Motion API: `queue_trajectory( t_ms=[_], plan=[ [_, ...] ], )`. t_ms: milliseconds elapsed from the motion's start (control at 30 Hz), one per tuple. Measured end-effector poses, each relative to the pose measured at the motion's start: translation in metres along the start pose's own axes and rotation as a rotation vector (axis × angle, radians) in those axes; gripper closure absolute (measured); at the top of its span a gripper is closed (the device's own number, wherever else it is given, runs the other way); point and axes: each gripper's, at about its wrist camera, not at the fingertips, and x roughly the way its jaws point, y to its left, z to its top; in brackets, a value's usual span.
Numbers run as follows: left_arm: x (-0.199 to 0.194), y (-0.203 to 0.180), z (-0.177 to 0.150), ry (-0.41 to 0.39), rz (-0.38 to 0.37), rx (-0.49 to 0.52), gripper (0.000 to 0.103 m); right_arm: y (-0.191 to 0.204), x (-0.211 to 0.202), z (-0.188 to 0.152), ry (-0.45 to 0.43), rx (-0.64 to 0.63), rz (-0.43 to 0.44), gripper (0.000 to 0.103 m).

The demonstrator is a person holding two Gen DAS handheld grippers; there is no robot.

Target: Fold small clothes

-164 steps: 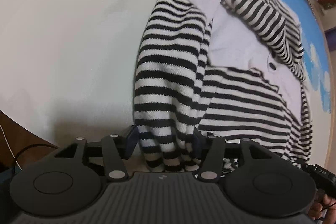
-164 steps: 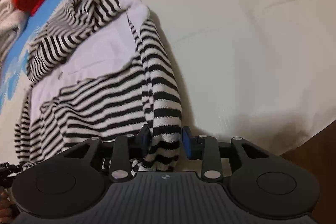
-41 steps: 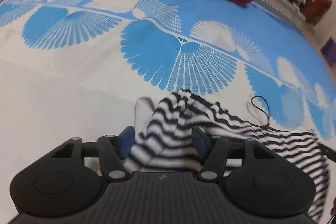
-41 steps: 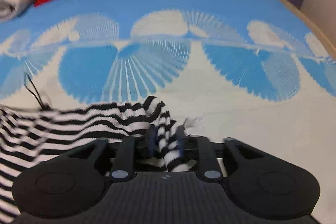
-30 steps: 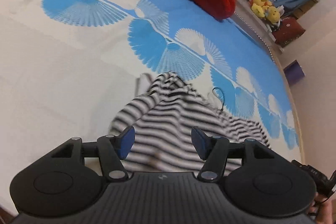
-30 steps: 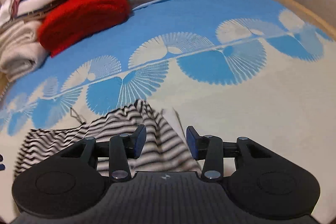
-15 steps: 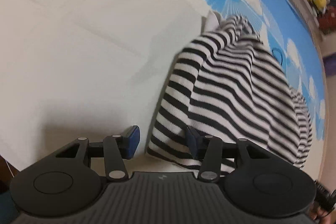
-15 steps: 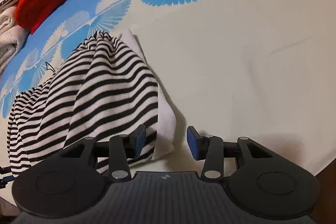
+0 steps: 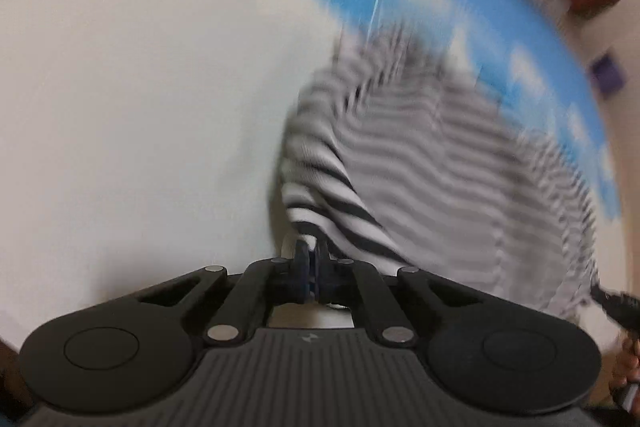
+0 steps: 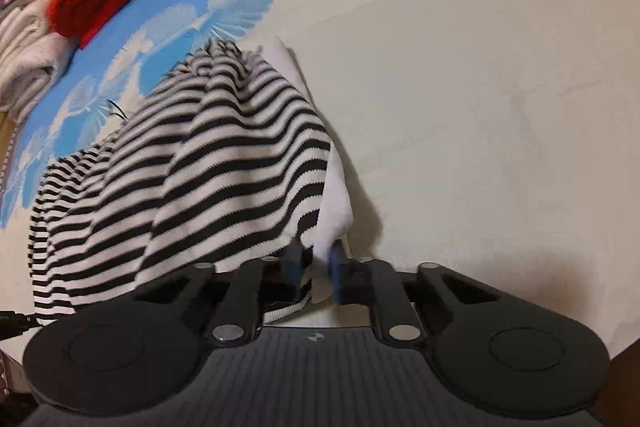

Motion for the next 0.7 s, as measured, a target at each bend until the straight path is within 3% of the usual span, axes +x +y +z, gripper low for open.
queue_trajectory(
  t_ms=[33,67,100,167,200,300,367,400,500,567,633,700],
  plan=[
    [-0.017,0.001,0.001,-0.086,-0.013,0.015,0.102,-0.002,-0.008,0.002,-0.041,0.016,0.015,0.094],
    [-0.026,0.002,0.0,-0.125,-0.018,0.03,0.102,-0.004,-0.023,0.005,-0.109,0.05,0.051,0.094],
    [-0.028,0.004,-0.002,-0.125,0.016,0.044,0.102,-0.007,-0.036,0.007,-0.17,0.076,0.097,0.094],
    [-0.012,0.011,-0.008,-0.01,0.083,0.028,0.102,-0.009,-0.053,0.006,-0.237,0.074,0.111,0.095],
    [0.001,0.017,-0.012,0.076,0.106,0.017,0.101,-0.013,-0.049,0.004,-0.201,0.078,0.067,0.095],
    [0.022,0.015,-0.017,0.193,0.202,0.064,0.101,-0.03,-0.013,-0.006,0.026,0.153,-0.056,0.095],
    [0.02,0.015,-0.016,0.187,0.224,0.067,0.101,-0.026,-0.004,-0.008,0.068,0.112,-0.122,0.095],
    [0.013,0.012,-0.013,0.141,0.23,0.072,0.099,-0.023,-0.004,-0.007,0.061,0.098,-0.125,0.094],
    [-0.01,0.006,-0.006,0.003,0.126,0.063,0.091,-0.015,-0.01,-0.008,0.029,0.073,-0.157,0.088],
    [-0.017,-0.005,-0.002,-0.046,0.03,0.078,0.091,-0.007,-0.023,-0.004,-0.065,0.038,-0.161,0.086],
    [-0.009,-0.021,-0.003,-0.017,-0.023,0.123,0.087,0.005,-0.033,-0.002,-0.156,-0.025,-0.13,0.086],
    [0.007,-0.034,-0.007,0.058,-0.032,0.177,0.082,0.01,-0.033,0.001,-0.17,-0.061,-0.057,0.084]
  ],
)
